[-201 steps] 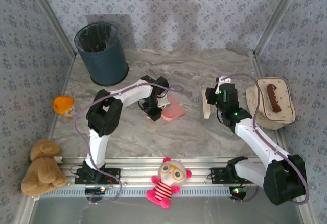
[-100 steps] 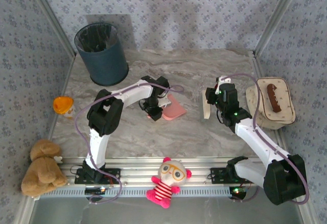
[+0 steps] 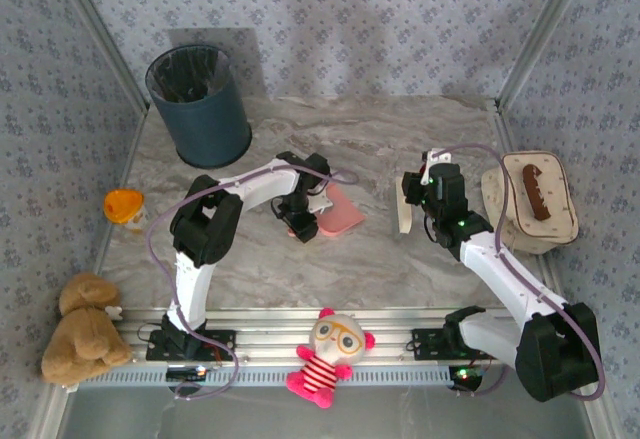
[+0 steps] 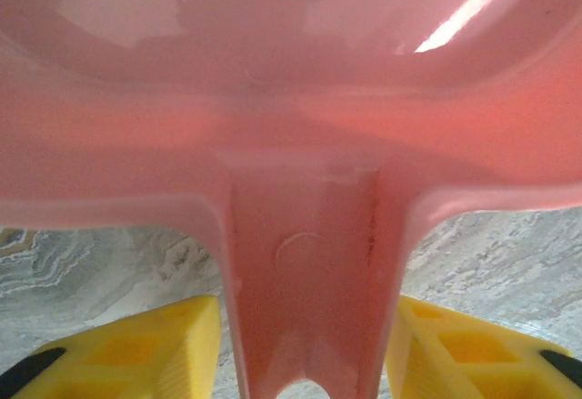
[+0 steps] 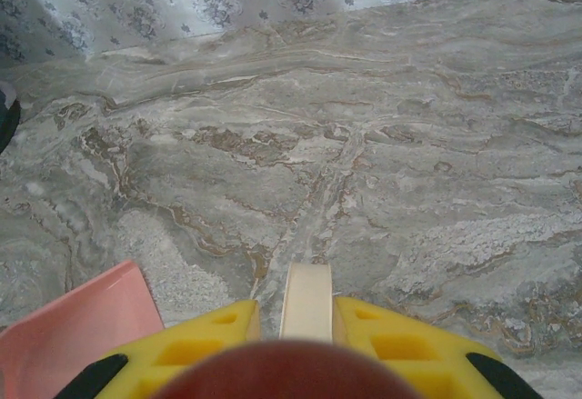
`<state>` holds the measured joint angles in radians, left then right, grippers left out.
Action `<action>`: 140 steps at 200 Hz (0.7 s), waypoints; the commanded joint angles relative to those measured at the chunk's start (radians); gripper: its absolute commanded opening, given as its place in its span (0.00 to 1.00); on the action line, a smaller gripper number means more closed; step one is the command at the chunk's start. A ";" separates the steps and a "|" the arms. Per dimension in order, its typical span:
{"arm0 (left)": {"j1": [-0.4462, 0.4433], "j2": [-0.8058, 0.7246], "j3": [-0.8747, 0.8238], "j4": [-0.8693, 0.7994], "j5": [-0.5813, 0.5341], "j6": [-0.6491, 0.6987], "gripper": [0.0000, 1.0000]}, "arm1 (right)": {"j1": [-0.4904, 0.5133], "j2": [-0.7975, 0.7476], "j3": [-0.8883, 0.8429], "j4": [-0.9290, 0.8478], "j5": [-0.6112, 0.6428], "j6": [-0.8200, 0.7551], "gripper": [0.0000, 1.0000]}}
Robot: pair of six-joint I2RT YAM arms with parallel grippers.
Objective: Sweep away the paper scraps from the table
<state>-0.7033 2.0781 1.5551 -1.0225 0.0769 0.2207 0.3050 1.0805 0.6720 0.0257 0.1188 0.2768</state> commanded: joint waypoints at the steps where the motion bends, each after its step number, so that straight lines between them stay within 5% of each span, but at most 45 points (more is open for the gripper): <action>1: -0.004 -0.085 -0.015 0.001 -0.011 0.007 0.53 | -0.003 0.000 0.025 0.042 -0.023 -0.042 0.00; 63: 0.034 -0.329 -0.115 0.077 0.030 -0.050 0.60 | 0.078 0.109 0.101 0.108 0.008 -0.227 0.00; 140: 0.217 -0.670 -0.278 0.176 0.202 -0.275 0.63 | 0.238 0.296 0.233 0.154 0.138 -0.485 0.00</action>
<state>-0.5255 1.4914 1.3151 -0.8742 0.1799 0.0467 0.4984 1.3319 0.8455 0.1177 0.1810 -0.0841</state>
